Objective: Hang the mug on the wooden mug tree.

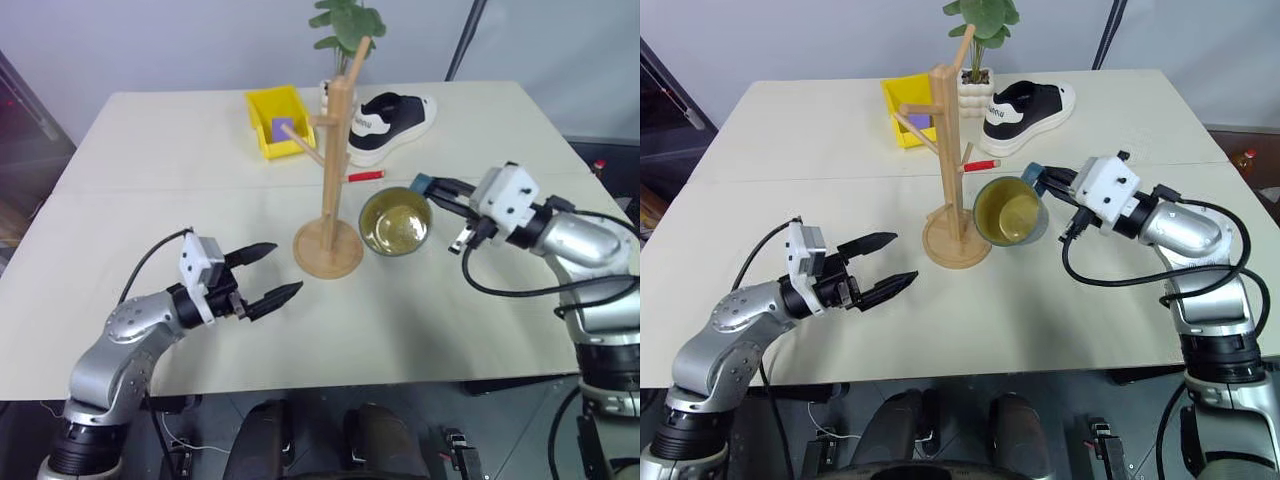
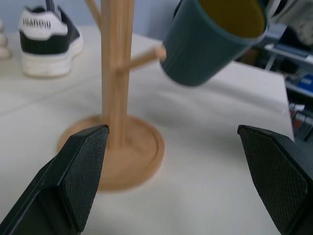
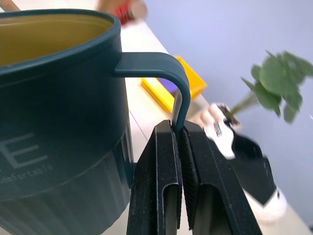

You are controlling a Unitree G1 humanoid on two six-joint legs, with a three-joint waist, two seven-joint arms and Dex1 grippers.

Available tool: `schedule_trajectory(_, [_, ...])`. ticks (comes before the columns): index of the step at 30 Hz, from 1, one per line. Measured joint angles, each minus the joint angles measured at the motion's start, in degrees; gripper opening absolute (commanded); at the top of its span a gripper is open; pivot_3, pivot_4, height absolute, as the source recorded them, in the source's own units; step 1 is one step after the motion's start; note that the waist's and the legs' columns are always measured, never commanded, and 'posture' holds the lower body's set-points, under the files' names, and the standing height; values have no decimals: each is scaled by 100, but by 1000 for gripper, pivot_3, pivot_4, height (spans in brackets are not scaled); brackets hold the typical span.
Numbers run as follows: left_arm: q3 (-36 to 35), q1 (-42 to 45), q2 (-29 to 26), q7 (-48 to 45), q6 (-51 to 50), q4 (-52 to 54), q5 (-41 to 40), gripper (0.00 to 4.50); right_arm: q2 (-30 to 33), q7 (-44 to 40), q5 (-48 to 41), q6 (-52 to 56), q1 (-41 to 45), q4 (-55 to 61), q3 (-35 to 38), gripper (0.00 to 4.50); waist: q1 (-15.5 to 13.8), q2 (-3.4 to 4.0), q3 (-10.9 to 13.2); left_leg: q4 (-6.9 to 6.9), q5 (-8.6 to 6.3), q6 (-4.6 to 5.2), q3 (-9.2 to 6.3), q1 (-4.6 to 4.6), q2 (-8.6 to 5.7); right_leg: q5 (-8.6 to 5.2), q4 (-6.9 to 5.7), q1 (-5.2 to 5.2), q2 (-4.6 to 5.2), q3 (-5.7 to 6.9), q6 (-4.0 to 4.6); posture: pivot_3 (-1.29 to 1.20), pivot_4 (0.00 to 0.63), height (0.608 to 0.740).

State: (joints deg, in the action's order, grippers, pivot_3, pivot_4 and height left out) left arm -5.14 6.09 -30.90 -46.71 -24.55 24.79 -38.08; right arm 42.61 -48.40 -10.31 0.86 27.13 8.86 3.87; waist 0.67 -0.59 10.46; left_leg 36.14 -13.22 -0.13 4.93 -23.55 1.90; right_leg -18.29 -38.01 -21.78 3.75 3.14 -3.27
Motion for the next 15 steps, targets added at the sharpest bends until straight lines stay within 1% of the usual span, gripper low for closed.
schedule_trajectory(7, [-376, 92, -190, 246, -369, 402, -483, 4500, 25, -329, 48, -43, 506, -188, -329, 77, 11, -4, 3, 1, 1, 0, 1, 1, -1, 0, -1, 1, -1, 0, 0, 0, 150, 740])
schedule_trajectory(15, [-479, -86, -223, 468, -432, 591, -583, 4500, 18, -555, 109, -70, 1016, -368, -587, 77, 8, -9, 6, 3, 1, 0, 0, 1, -1, 0, -1, 2, -2, 0, 0, 0, 150, 740])
